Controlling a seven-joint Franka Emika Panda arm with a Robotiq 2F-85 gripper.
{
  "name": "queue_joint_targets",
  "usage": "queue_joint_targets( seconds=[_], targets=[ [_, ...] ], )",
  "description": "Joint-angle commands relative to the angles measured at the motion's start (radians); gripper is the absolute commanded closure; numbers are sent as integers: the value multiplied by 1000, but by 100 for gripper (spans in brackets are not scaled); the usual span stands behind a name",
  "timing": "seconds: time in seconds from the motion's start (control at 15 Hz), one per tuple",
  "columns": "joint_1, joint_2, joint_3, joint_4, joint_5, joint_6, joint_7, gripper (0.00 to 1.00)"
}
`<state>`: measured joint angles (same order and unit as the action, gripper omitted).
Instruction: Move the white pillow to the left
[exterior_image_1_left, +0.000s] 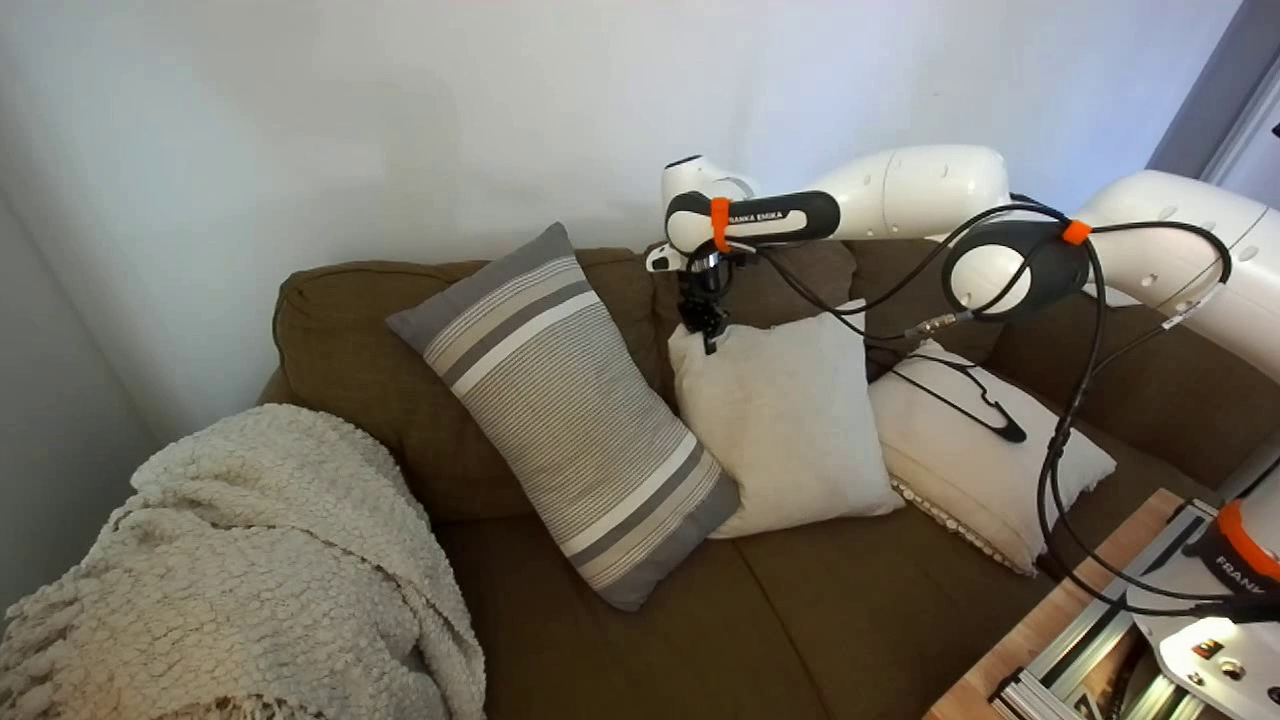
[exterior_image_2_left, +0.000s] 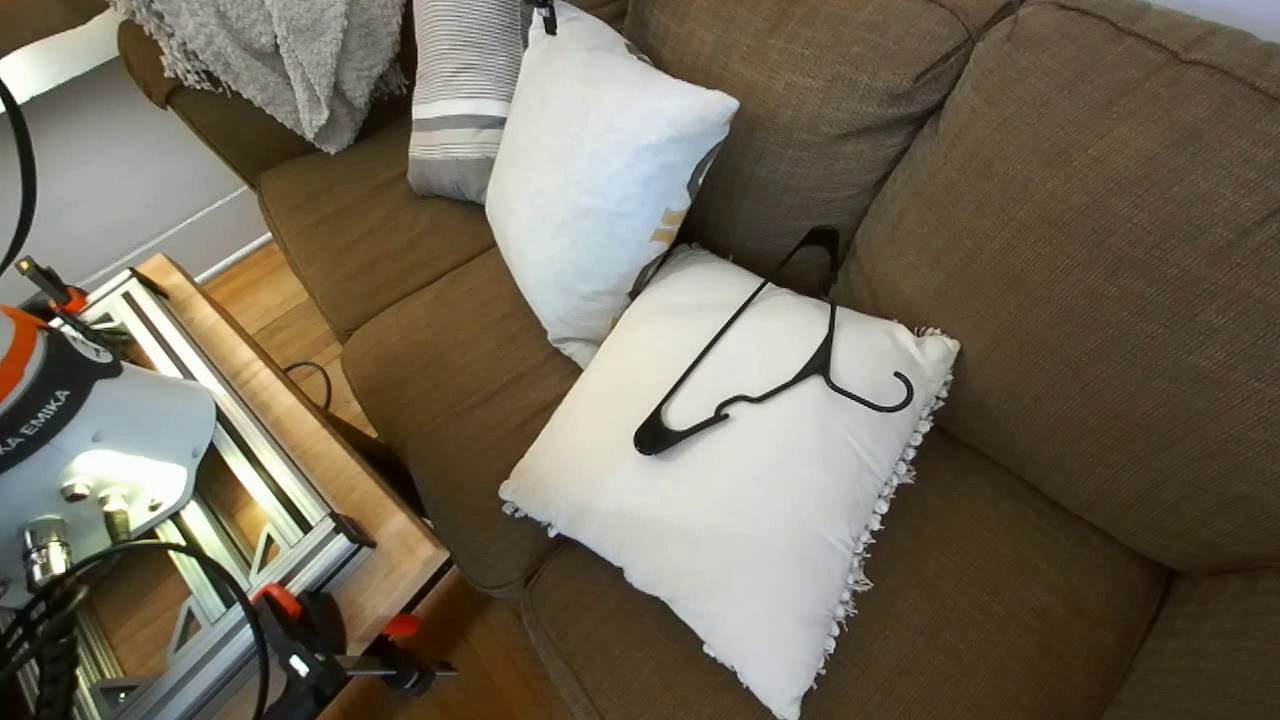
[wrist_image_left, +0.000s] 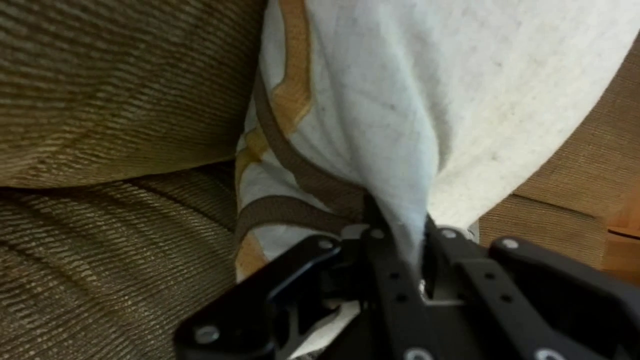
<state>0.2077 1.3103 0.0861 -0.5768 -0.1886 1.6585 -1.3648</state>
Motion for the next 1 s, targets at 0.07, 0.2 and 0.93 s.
queue_joint_targets(
  seconds=[0.07, 0.2, 0.93],
  targets=[
    [-13, -60, -15, -12, -2, 41, 81, 96],
    [-12, -106, -42, -34, -21, 58, 142, 96],
    [46, -252, -191, -115, -98, 65, 377, 96]
  ],
)
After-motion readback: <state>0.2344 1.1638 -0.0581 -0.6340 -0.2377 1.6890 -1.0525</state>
